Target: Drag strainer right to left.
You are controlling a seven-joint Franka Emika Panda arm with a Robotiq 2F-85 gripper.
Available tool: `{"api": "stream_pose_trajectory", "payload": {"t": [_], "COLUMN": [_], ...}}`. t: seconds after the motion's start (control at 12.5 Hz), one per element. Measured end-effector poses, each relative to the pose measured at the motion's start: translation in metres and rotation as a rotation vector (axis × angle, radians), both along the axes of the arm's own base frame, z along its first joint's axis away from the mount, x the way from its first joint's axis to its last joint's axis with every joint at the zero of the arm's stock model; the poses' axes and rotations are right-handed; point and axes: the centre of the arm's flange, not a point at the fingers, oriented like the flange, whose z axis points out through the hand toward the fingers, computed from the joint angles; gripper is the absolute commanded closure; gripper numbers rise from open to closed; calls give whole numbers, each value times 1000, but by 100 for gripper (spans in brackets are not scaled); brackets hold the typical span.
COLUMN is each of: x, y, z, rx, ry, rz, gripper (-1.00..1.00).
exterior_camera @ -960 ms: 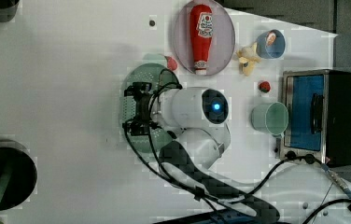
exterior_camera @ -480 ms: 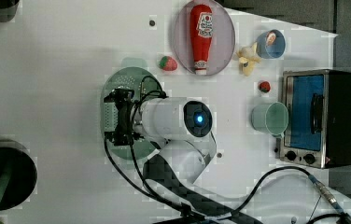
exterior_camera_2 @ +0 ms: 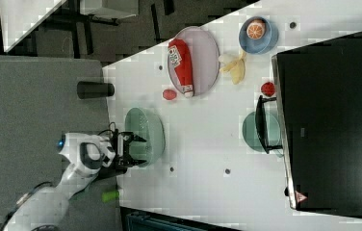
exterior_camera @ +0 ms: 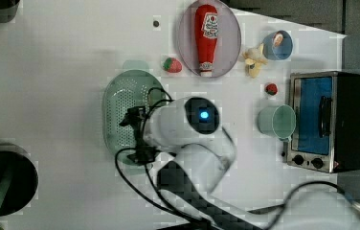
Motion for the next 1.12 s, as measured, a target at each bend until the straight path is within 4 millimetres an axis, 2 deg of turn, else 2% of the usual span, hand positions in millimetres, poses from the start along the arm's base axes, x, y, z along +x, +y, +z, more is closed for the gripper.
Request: {"api": "stream_pose_trajectory", "payload": {"t": [0.16,0.4,0.56,0.72,0.8,0.88,0.96,1.04,1.12], "x": [8,14,16,18,18,19,21,22,26], "y": [-16,-57,-108,-177,-221,-268,-314,-358,-400], "z": [64,206,305,395,426,449,463,466,460], "rx": [-20,-5,25,69,86,76,46,29,-6], "ry": [-8,-85,-180,-295,-318,-333,-355,-348,-317], "rz": [134,339,421,446,448,445,445,441,426], "gripper": [-100,-100,-100,-100,-100,-100,-100,-100,-100]}}
